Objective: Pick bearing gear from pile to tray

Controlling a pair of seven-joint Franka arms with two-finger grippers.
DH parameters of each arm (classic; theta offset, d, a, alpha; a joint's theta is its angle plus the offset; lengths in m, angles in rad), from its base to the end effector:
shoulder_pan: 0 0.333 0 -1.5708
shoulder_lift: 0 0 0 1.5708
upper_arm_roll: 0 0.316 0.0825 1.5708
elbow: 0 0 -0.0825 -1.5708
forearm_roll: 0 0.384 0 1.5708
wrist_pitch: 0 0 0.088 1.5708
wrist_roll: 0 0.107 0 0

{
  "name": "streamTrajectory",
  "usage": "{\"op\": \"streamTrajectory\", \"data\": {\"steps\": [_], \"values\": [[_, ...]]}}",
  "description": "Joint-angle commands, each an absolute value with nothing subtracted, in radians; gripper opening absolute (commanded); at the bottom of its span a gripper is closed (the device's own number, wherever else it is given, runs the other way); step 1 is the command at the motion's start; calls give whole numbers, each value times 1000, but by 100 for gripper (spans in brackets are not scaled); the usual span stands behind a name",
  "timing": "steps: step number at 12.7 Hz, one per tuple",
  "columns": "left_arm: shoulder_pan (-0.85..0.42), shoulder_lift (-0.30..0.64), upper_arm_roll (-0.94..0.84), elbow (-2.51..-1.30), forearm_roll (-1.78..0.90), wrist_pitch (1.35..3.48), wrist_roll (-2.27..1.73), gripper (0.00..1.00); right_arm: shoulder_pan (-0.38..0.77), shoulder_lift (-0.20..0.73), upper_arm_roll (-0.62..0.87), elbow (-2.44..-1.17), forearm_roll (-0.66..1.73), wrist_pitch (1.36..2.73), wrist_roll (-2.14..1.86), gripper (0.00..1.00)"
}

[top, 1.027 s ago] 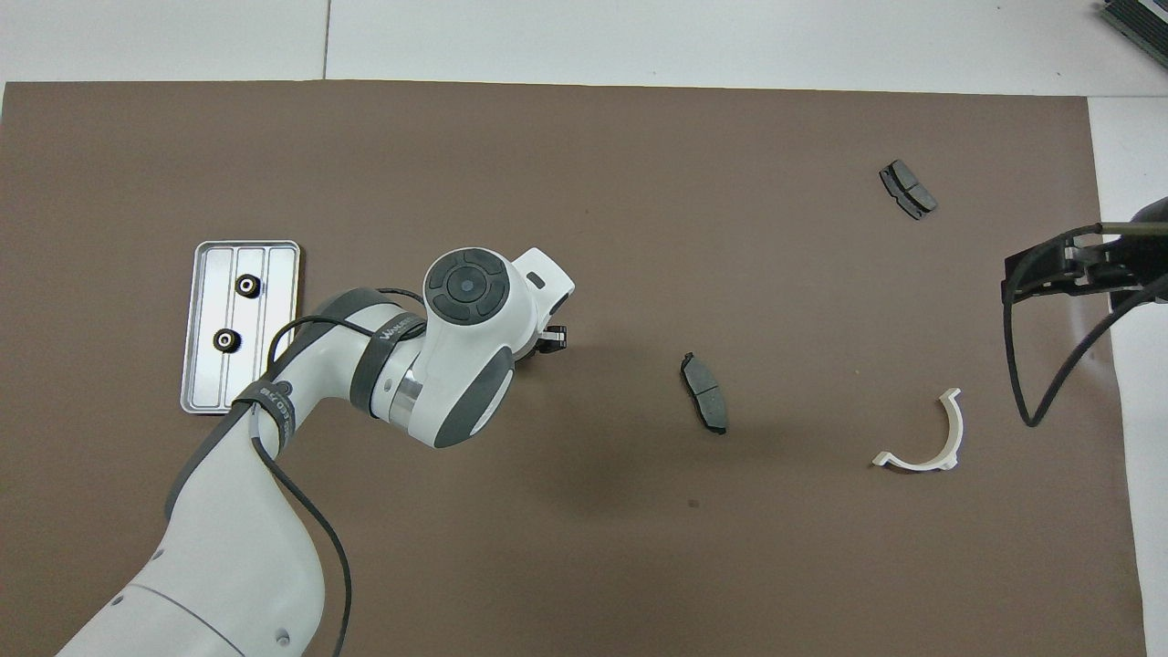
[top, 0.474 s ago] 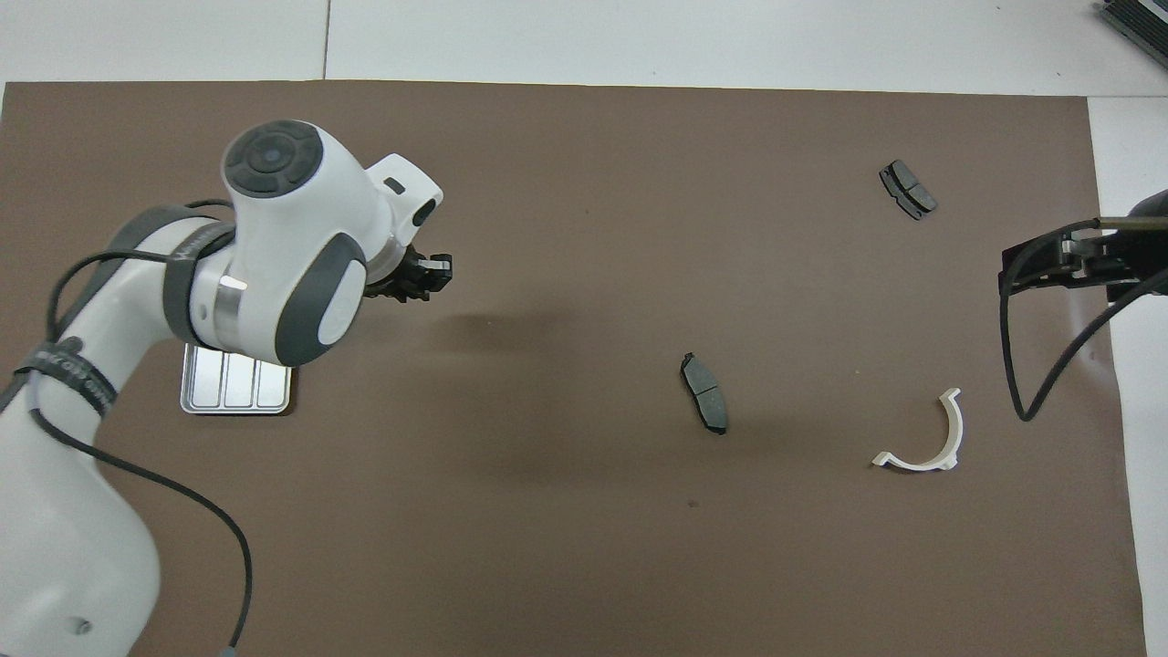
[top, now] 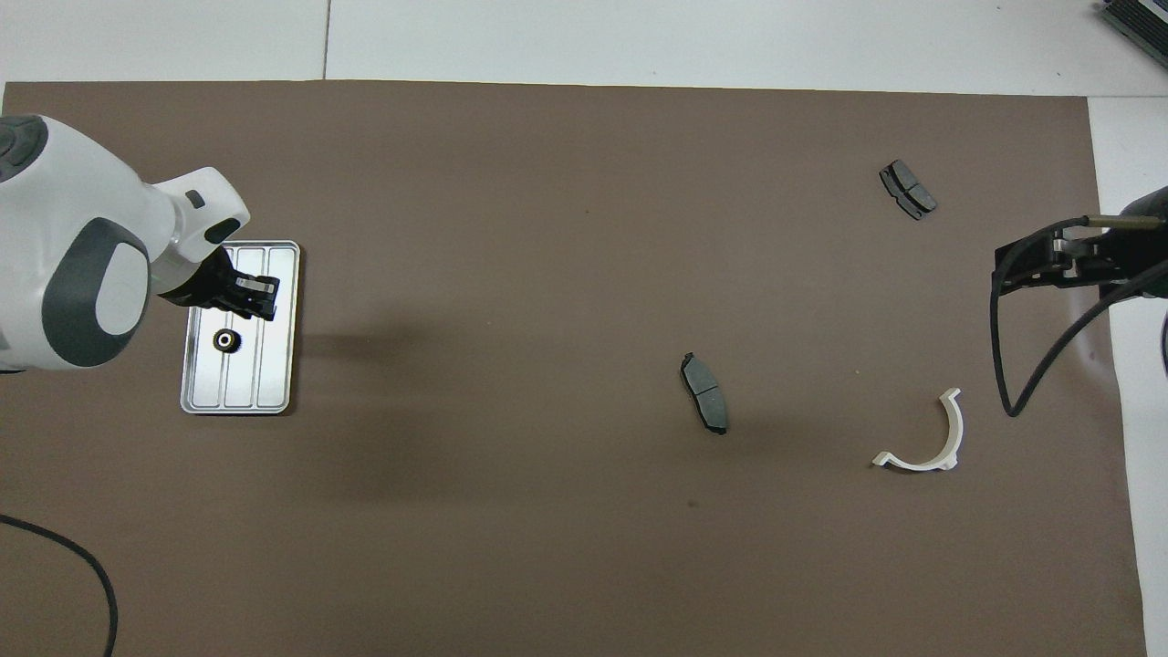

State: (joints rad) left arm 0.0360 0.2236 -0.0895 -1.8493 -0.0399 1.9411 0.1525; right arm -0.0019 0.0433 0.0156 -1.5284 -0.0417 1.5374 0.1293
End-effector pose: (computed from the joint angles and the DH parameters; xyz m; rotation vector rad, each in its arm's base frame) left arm 0.5991 -0.0323 0.3933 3.0592 -0.2887 -0.1971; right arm 0.5645 0.0030 0.6174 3.0926 -0.1800 -0.0485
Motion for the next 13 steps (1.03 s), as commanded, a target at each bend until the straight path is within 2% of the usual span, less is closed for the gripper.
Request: {"op": "streamTrajectory", "data": {"steps": [1, 4, 5, 6, 7, 8, 10, 13], "values": [[90, 164, -97, -2020, -55, 2089, 250, 26, -6, 15, 18, -1569, -23, 1559, 147, 100], [92, 176, -97, -2085, -52, 2201, 249, 30, -9, 15, 18, -1568, -23, 1560, 140, 100], [92, 176, -97, -2086, -52, 2201, 249, 35, -8, 15, 18, -1568, -23, 1560, 144, 100], [92, 176, -97, -2086, -51, 2198, 247, 58, -6, 15, 18, -1568, -23, 1562, 146, 100], [92, 176, -97, -2085, -52, 2188, 245, 90, -6, 15, 18, -1568, -23, 1562, 146, 100], [94, 173, -97, -2077, -51, 2187, 244, 100, -8, 15, 18, -1568, -23, 1562, 143, 100], [103, 144, -94, -2024, -51, 2151, 238, 100, -6, 15, 18, -1568, -23, 1562, 144, 100], [120, 138, -94, -1841, -48, 1973, 233, 100, -6, 15, 18, -1568, -23, 1562, 147, 100]]}}
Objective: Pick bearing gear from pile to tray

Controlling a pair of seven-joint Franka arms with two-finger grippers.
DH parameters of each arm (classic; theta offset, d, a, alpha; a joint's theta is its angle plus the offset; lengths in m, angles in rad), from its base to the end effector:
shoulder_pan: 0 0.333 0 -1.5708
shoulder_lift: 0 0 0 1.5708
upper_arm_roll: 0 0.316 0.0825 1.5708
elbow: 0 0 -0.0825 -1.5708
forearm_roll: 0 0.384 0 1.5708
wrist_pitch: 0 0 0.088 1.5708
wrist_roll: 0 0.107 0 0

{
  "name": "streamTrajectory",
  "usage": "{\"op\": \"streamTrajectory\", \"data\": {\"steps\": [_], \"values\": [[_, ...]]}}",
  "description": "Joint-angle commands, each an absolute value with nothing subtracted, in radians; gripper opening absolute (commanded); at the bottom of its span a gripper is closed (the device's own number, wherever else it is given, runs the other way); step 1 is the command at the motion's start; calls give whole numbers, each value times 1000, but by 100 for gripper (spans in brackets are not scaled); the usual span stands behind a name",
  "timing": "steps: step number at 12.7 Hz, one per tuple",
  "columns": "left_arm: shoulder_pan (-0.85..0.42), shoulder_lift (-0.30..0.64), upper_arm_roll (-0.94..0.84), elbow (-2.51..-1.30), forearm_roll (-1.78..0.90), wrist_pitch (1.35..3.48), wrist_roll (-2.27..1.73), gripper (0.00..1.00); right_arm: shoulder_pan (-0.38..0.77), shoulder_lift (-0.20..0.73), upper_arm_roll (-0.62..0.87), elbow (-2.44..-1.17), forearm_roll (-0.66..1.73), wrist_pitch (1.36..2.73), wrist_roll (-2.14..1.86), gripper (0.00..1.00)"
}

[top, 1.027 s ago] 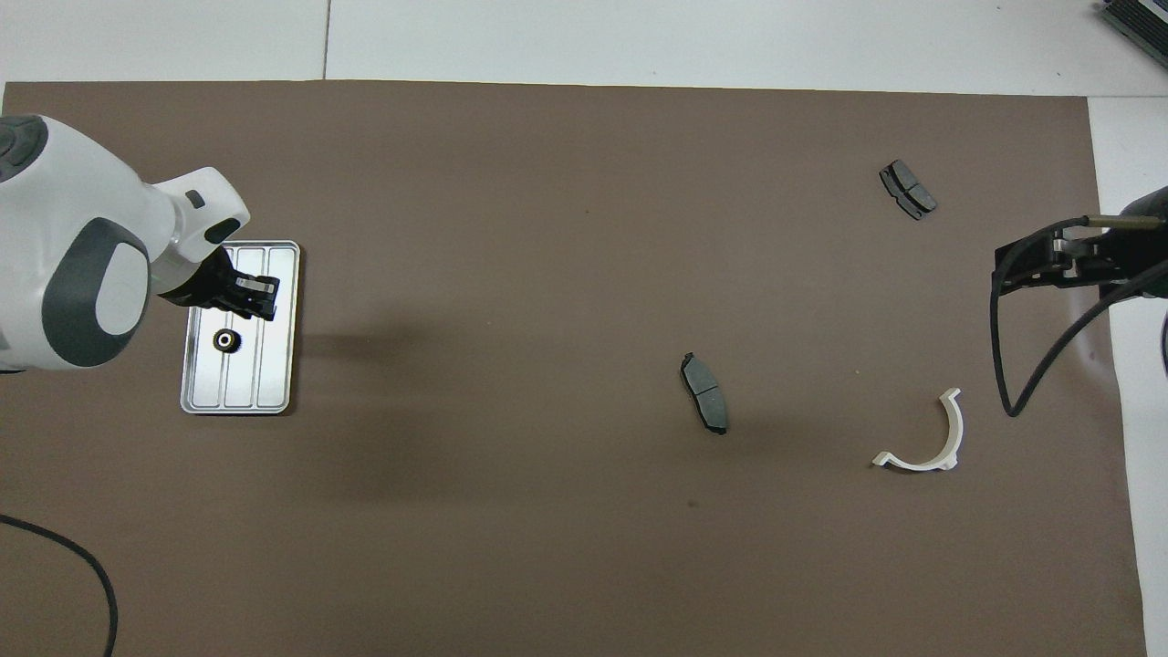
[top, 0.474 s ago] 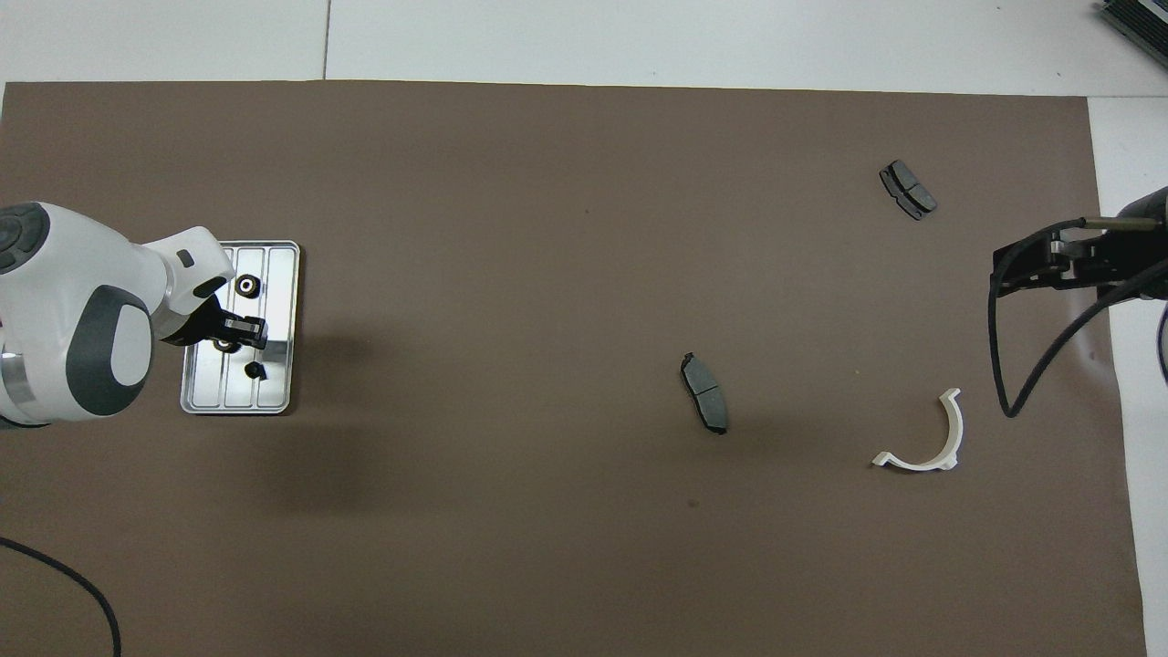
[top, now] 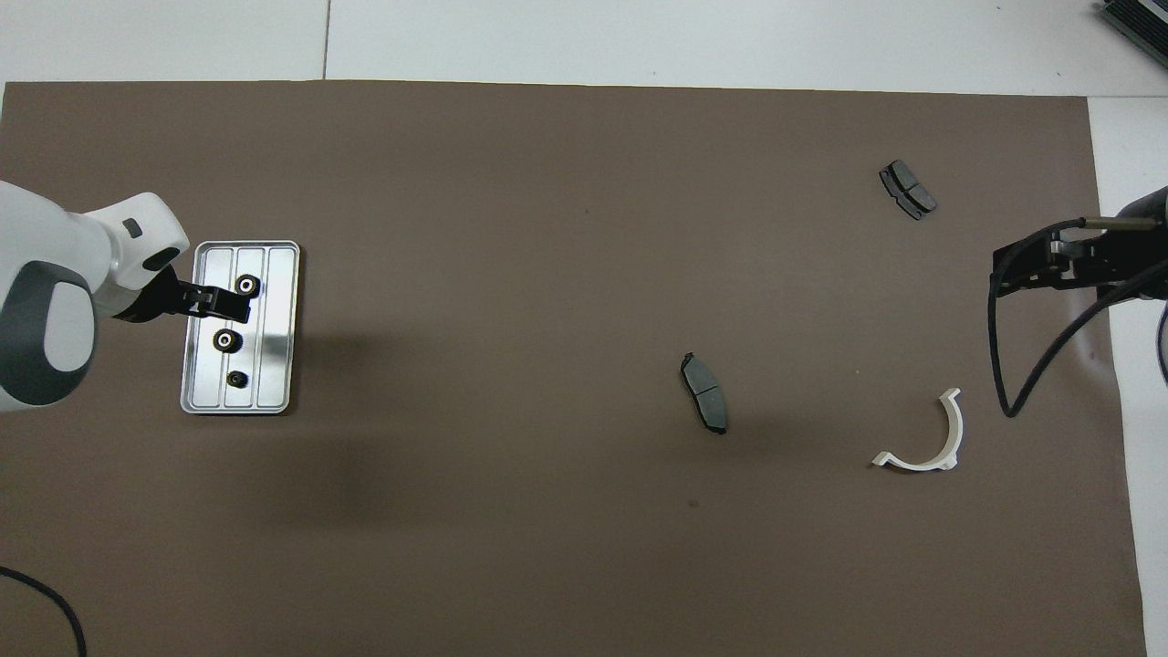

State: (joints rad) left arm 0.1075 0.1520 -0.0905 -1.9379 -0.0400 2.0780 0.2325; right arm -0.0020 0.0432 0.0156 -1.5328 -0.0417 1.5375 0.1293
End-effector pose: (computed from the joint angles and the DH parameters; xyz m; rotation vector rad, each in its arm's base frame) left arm 0.5904 0.0096 0.4064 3.0773 -0.3009 -0.0081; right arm 0.5643 0.0029 0.6154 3.0922 -0.1800 -0.0549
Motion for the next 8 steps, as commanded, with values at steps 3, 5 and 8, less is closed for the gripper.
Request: {"op": "streamTrajectory", "data": {"steps": [3, 5, 8], "values": [[112, 140, -94, -1691, -41, 1882, 233, 100, -6, 15, 18, -1568, -23, 1560, 149, 100], [120, 114, -95, -1634, -22, 1829, 232, 100, -6, 15, 18, -1568, -23, 1560, 149, 100], [112, 55, -97, -1641, -21, 1801, 230, 100, -8, 15, 18, -1568, -23, 1560, 141, 100]]}}
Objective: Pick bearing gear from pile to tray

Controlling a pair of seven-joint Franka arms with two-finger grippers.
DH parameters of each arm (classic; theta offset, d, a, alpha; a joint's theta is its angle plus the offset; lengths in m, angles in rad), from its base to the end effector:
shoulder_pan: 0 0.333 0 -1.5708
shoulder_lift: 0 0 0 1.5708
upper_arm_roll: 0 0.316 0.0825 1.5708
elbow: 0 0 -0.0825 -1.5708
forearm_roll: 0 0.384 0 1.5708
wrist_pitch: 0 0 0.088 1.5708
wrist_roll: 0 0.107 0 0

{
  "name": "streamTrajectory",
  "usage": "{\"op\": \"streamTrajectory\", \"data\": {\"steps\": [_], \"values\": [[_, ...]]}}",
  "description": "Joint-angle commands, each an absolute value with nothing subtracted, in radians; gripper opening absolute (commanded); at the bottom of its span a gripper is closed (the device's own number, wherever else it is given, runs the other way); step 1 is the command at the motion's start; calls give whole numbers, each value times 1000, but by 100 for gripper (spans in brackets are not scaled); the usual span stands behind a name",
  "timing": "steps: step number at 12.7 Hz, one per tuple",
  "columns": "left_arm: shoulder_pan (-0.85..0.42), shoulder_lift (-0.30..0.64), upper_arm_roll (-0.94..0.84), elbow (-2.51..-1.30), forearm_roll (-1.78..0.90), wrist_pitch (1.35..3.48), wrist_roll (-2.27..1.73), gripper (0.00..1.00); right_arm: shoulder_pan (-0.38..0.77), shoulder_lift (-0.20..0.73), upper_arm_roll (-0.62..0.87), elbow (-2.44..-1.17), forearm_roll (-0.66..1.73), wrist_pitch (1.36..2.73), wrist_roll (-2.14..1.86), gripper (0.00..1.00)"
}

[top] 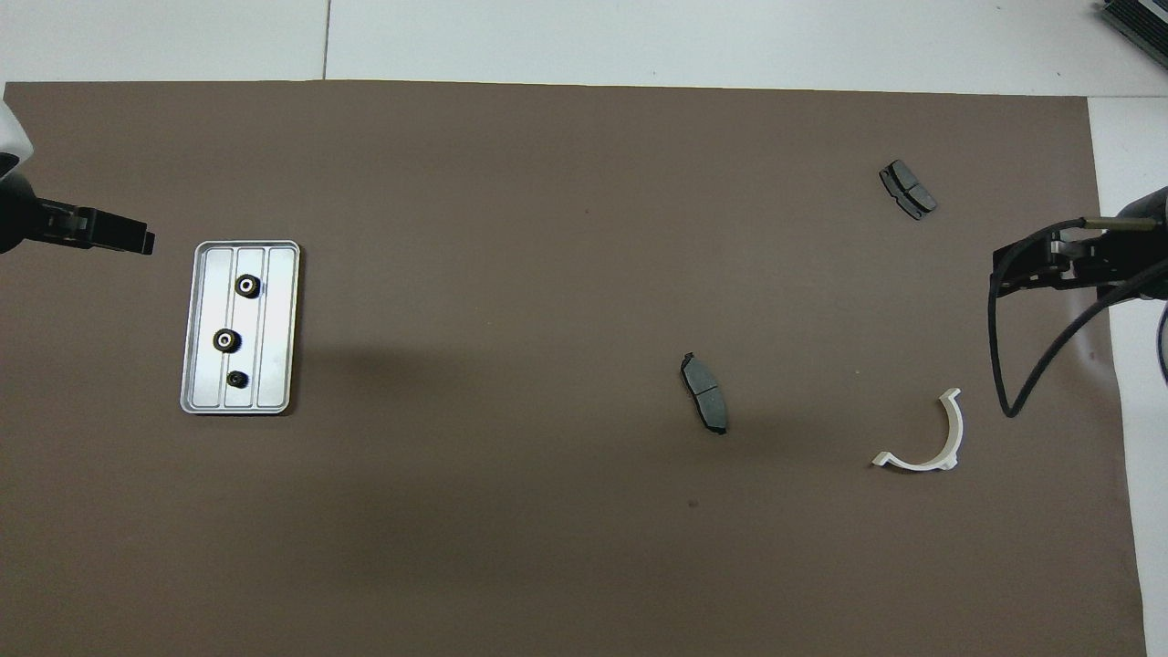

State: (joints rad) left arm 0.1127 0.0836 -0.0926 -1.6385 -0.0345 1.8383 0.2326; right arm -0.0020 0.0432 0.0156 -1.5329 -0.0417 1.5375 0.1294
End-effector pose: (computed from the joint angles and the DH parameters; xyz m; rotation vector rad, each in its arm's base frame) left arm 0.6003 0.0113 0.5689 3.0932 -0.3175 0.1881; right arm 0.5643 0.0029 0.6154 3.0922 -0.1801 -0.0551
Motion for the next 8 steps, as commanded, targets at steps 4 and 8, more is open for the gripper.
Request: {"op": "streamTrajectory", "data": {"steps": [4, 8], "values": [[106, 12, -104, -1637, -31, 1671, 226, 100, -8, 15, 18, -1568, -23, 1559, 140, 100], [101, -11, -109, -1635, -34, 1637, 176, 100, -8, 15, 18, -1568, -23, 1557, 140, 100]]}}
